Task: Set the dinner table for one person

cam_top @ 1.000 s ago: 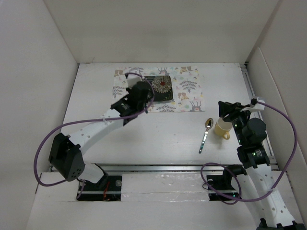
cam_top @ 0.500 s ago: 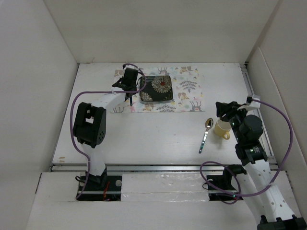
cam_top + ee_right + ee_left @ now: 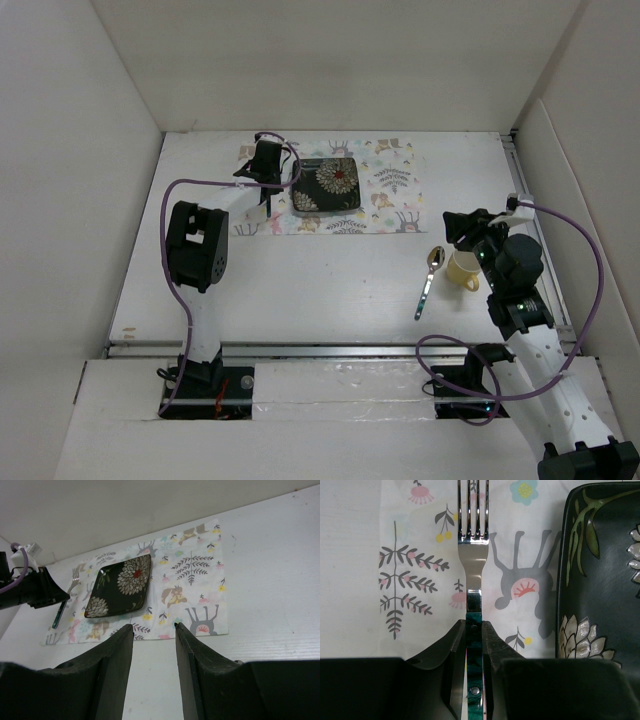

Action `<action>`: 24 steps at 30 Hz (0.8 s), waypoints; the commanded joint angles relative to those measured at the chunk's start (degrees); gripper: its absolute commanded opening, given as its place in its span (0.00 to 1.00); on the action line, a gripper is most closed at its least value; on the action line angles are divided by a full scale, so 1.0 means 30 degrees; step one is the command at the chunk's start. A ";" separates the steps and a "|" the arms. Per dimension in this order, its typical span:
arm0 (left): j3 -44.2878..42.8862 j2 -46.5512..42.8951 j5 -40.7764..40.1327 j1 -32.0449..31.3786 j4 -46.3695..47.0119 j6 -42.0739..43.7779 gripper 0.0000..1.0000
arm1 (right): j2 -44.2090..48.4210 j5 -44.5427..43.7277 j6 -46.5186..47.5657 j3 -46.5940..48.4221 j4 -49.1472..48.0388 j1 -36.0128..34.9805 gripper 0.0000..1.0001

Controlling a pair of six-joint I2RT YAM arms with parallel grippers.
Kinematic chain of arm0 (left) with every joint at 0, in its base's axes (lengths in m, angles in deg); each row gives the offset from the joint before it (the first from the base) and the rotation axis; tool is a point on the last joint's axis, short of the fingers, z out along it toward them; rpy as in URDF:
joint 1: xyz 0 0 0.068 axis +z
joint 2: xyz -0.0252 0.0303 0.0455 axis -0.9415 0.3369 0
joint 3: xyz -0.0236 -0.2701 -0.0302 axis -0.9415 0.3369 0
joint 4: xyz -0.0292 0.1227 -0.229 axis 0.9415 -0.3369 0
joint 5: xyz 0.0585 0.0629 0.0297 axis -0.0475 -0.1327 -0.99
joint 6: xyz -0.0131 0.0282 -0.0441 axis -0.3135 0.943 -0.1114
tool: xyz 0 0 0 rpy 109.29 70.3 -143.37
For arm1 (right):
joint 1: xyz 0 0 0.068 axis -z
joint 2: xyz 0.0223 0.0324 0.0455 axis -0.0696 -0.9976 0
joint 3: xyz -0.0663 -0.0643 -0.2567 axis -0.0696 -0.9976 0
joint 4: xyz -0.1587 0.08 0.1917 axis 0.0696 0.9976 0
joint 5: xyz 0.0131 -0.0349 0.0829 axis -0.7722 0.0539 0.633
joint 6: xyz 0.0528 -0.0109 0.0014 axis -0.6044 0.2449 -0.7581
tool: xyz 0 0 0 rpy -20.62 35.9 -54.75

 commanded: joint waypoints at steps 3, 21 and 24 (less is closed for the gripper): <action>-0.1455 0.1122 0.0555 0.0471 0.0579 0.0236 0.00 | -0.0095 0.0273 0.0124 -0.0022 -0.1006 0.0084 0.45; -0.3918 0.2999 0.1904 0.1377 -0.1416 0.0208 0.18 | -0.0388 0.0243 0.0066 -0.0080 -0.1268 0.0084 0.45; -0.3773 0.2912 0.1991 0.1379 -0.1387 0.0090 0.26 | -0.0329 0.0329 0.0065 -0.0023 -0.1125 0.0084 0.45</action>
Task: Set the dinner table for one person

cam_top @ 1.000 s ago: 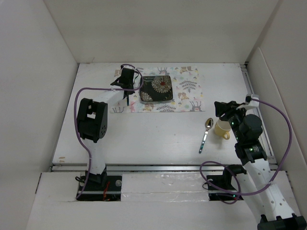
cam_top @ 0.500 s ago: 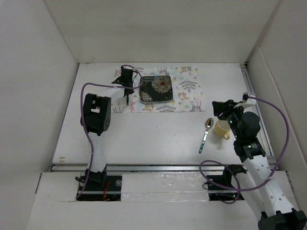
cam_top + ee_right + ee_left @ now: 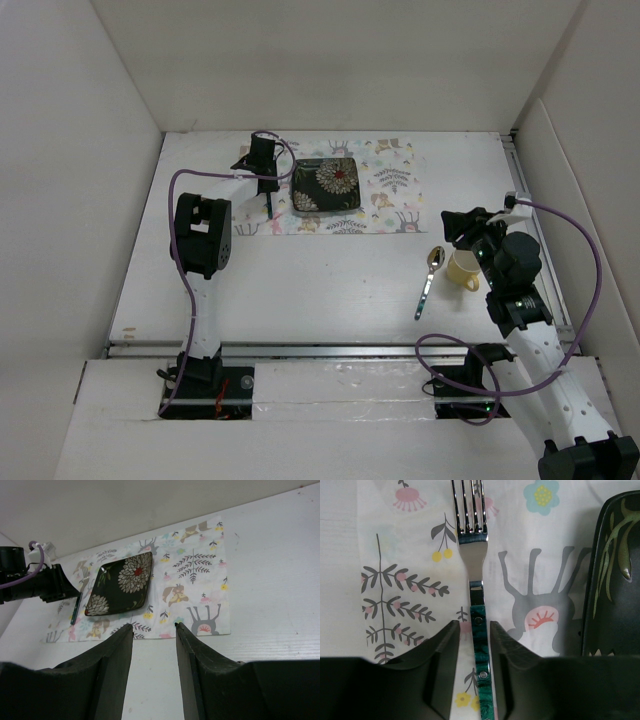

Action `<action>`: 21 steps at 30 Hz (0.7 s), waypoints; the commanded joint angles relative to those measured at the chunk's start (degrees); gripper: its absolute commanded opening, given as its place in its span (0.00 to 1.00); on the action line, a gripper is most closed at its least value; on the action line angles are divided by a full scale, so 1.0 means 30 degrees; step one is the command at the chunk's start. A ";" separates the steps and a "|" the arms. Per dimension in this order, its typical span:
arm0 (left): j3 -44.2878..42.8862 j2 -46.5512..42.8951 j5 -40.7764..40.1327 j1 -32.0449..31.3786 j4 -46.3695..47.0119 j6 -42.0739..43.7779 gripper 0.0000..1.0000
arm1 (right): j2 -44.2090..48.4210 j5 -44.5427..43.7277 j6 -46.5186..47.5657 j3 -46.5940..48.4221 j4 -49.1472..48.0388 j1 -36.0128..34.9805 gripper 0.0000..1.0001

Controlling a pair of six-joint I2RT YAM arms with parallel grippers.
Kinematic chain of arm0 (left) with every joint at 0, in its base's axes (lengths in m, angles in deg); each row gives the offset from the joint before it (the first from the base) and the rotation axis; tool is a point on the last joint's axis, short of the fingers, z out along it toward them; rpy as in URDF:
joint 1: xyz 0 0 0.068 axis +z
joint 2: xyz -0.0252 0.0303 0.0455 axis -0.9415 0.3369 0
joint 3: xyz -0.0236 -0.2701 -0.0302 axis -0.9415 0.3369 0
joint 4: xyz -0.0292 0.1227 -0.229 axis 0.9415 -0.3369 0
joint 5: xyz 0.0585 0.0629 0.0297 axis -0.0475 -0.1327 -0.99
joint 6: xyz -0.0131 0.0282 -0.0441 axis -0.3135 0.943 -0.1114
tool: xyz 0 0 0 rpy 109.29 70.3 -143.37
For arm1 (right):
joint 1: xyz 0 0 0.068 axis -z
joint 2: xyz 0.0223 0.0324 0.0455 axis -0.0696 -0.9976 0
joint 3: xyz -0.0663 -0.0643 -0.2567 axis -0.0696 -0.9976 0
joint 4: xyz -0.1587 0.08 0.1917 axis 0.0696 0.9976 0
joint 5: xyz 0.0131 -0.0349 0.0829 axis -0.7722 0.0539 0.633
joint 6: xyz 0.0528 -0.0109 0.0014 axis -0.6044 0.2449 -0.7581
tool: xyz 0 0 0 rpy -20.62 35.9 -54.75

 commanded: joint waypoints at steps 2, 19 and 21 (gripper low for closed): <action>-0.0537 -0.0295 0.0061 0.0133 -0.0141 -0.0012 0.29 | 0.0378 0.0001 0.0153 -0.0015 -0.0663 0.0076 0.38; 0.7309 -1.8407 -0.0352 -0.6207 0.0680 -0.4905 0.00 | -0.2960 0.0763 0.1060 0.1095 0.0533 -0.1093 0.00; 0.9388 -2.0558 -0.0612 -0.7973 0.0504 -0.5253 0.00 | -0.2962 0.0356 0.1090 0.1332 0.2196 -0.2059 0.00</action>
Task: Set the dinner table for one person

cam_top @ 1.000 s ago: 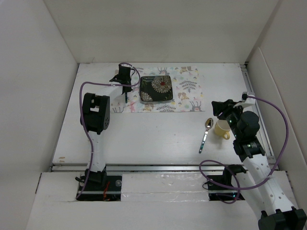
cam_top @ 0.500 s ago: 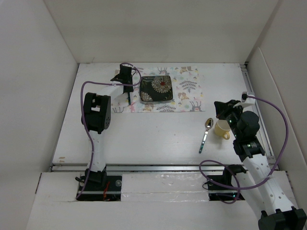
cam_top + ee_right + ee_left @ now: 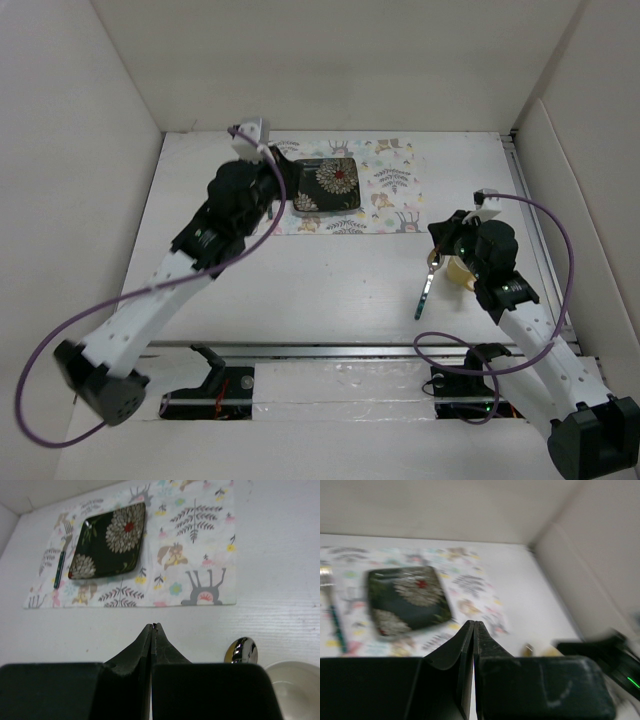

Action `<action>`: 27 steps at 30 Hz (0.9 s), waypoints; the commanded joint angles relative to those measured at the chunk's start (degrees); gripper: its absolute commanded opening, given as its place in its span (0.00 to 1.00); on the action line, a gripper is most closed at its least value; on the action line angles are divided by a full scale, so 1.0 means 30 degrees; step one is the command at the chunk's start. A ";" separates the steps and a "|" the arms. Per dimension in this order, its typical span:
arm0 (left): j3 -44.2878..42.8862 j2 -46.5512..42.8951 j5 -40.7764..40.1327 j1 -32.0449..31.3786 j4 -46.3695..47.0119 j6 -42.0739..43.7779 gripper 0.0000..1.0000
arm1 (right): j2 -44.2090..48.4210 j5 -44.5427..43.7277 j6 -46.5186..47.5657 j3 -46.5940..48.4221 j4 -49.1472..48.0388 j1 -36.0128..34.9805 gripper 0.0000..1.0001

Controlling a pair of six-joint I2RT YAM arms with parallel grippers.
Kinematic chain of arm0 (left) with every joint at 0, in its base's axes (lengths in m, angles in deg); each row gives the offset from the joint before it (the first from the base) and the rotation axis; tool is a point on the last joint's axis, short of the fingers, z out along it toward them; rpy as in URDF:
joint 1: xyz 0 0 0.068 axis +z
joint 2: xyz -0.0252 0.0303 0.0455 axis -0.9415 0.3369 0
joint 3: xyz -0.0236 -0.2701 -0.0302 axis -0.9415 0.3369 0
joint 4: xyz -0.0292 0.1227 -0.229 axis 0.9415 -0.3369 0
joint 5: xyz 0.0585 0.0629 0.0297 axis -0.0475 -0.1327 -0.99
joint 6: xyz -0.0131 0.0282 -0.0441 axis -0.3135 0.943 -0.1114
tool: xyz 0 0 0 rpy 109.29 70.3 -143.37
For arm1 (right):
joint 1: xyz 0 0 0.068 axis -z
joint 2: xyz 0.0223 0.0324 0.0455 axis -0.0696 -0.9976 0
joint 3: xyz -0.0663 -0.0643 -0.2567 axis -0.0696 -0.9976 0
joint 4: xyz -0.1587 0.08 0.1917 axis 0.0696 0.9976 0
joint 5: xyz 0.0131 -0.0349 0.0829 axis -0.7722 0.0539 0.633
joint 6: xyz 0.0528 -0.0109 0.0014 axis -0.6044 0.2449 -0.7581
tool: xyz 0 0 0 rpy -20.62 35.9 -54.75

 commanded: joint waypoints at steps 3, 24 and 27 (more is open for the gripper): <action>0.5565 -0.6403 -0.0259 -0.4456 -0.0618 -0.1665 0.00 | 0.0690 -0.0865 0.0079 0.0895 0.3387 -0.2329 0.00; 0.9990 -1.7038 0.1997 -0.5662 -0.3961 0.0324 0.52 | -0.0155 -0.7898 -0.8298 -0.0220 1.1361 -0.6082 0.54; 1.0231 -1.7690 0.2230 -0.5662 -0.3665 0.0499 0.52 | -0.0596 -0.8220 -0.9002 -0.0131 1.1776 -0.6490 0.54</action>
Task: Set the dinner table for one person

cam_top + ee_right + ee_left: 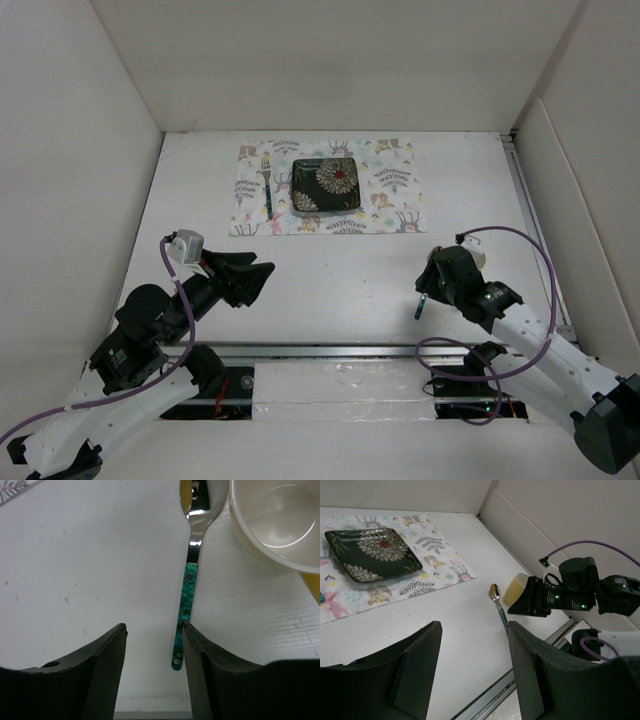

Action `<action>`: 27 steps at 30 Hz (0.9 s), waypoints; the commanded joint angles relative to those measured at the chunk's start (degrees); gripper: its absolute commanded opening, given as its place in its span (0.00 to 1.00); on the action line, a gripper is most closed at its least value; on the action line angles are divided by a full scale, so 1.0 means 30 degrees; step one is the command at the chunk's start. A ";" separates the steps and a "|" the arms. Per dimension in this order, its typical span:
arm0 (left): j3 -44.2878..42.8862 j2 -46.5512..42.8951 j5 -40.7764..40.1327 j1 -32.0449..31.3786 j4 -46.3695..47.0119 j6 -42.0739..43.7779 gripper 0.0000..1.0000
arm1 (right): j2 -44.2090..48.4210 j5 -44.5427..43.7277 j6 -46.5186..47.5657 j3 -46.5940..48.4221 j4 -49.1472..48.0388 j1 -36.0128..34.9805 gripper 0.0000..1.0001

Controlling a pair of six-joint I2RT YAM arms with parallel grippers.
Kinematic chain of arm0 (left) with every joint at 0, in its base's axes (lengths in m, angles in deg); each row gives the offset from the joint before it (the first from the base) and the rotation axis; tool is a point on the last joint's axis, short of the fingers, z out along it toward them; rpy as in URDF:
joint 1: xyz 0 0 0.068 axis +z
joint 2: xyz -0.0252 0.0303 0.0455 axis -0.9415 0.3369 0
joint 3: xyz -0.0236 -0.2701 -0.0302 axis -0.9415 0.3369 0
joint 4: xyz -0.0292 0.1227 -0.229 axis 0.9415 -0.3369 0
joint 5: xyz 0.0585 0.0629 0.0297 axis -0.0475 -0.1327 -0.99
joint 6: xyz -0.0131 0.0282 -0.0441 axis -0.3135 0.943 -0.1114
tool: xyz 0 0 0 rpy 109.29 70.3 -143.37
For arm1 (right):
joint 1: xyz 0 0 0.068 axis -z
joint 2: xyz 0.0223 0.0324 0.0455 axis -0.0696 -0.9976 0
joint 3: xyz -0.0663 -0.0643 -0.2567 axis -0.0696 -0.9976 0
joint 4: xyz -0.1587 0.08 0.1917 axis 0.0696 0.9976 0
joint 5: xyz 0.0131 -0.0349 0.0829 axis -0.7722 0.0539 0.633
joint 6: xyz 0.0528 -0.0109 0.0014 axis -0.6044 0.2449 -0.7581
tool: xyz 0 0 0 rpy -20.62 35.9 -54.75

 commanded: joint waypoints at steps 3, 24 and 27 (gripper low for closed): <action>0.0643 -0.0811 0.0791 -0.0052 0.0699 0.0945 0.52 | -0.1357 -0.1425 -0.1933 0.0735 0.0987 -0.0467 0.55; 0.0848 -0.2511 0.1467 -0.0052 0.0818 0.1444 0.52 | -0.6721 -0.1280 -0.2931 0.2317 0.1687 -0.1256 0.33; 0.0907 -0.2658 0.1408 -0.0052 0.0847 0.1415 0.52 | -0.6868 -0.1134 -0.2960 0.2668 0.2448 -0.1258 0.35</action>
